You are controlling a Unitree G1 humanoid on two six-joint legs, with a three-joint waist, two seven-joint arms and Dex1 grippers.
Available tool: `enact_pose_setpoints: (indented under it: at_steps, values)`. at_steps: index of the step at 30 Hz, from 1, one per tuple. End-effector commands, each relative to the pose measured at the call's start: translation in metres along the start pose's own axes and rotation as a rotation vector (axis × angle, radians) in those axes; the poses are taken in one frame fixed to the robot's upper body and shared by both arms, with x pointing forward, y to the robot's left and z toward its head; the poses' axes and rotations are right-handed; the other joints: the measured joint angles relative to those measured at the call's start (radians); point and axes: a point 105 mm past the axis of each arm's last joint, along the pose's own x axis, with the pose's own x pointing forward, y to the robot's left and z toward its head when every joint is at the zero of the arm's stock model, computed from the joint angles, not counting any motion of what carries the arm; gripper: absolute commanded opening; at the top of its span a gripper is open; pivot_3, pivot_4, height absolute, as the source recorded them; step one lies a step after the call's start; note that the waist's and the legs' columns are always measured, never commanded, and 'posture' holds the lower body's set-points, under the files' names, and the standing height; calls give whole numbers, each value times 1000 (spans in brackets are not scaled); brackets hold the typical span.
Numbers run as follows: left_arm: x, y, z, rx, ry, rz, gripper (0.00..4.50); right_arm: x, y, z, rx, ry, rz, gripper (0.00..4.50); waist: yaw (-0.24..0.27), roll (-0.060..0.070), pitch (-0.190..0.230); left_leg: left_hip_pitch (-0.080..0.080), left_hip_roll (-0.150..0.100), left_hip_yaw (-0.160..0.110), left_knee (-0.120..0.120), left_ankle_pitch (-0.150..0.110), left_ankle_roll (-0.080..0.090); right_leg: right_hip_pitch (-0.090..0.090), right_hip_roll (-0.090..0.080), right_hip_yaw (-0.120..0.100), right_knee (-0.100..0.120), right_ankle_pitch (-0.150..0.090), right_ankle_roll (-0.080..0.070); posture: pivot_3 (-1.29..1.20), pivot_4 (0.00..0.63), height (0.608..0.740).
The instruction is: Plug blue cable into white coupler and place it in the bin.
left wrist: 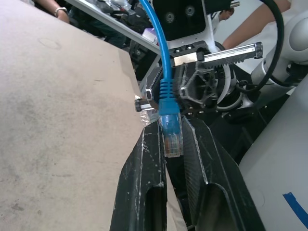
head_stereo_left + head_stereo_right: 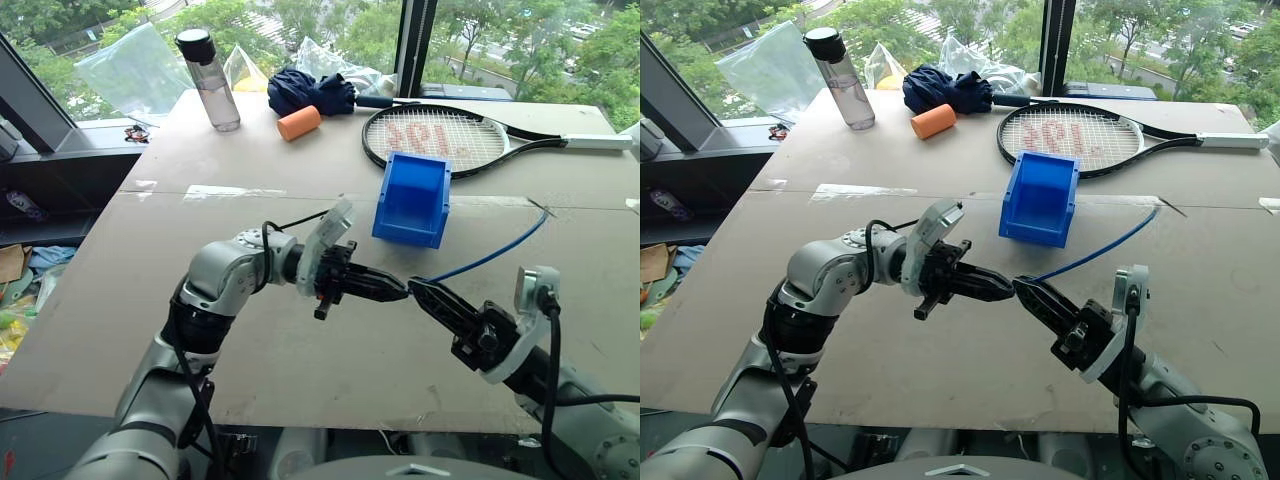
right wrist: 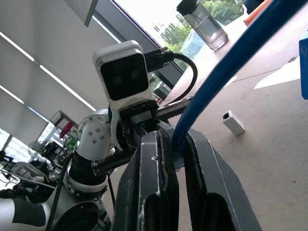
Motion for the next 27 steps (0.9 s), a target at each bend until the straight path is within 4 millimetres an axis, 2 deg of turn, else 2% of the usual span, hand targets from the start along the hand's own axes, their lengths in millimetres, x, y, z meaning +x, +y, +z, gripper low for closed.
enact_pose_setpoints:
  at_steps: [1, 4, 6, 7, 11, 13, 14, 17, 23, 27]
  values:
    - [0, -4, 2, 44, 6, 3, 0, 2, 12, 5, -3, -14, 60, 39, 0, 0, 0, 0, 0, 0, 0, 0, 0, 0, 0, 0, 0, 0, 0, 0, 150, 740]
    - [0, -5, 4, 42, 2, 13, 0, 3, 13, 4, 1, -4, 68, 39, 0, 0, 0, 0, 0, 0, 0, 0, 0, 0, 0, 0, 0, 0, 0, 0, 150, 740]
    - [-2, -5, 6, 46, -7, 35, 1111, 3, 13, 5, 3, -6, 71, 0, 0, 0, 0, 0, 0, 0, 0, 0, 0, 0, 0, 0, 0, 0, 0, 0, 150, 740]
    - [-8, -3, 9, 56, -15, 77, 1470, 4, 13, 7, 1, -16, 70, 0, 0, 0, 0, 0, 0, 0, 0, 0, 0, 0, 0, 0, 0, 0, 0, 0, 150, 740]
    - [-50, 21, 6, 146, -6, 393, 3355, 2, 9, 16, -12, -53, 53, 0, -4, 0, 0, 0, 1, 0, 0, 0, 0, 0, 0, 0, 0, 0, 1, 0, 150, 740]
    - [-64, 29, 2, 202, 19, 491, 4209, 1, 7, 18, -16, -58, 45, 0, -2, 1, 0, 1, 1, 0, -1, 0, 0, 0, 1, 0, 0, 0, 1, 0, 150, 740]
    - [-76, 35, -1, 244, 34, 576, 4370, -1, 6, 19, -16, -65, 40, 0, -1, 1, 0, 1, 1, 0, -2, 0, 0, 0, 1, 0, 0, 0, 1, 0, 150, 740]
    - [-104, 46, -8, 316, 73, 735, 4370, -3, 2, 21, -16, -85, 31, 0, 6, 0, 0, 0, 0, 0, -2, 0, 0, 0, 0, 0, 0, 0, 0, 0, 150, 740]
    - [-121, 70, -22, 371, 118, 895, 4370, 1, -3, 20, -17, -89, 33, 0, 16, 0, 0, 0, 0, 1, -2, 0, 0, 0, -1, 1, -1, 1, 0, 0, 150, 740]
    - [-124, 83, -26, 366, 116, 957, 4370, 0, -4, 18, -33, -84, 25, 0, 19, 0, 0, 0, 0, 1, -2, 0, 0, 0, -1, 1, -1, 1, 1, 0, 150, 740]
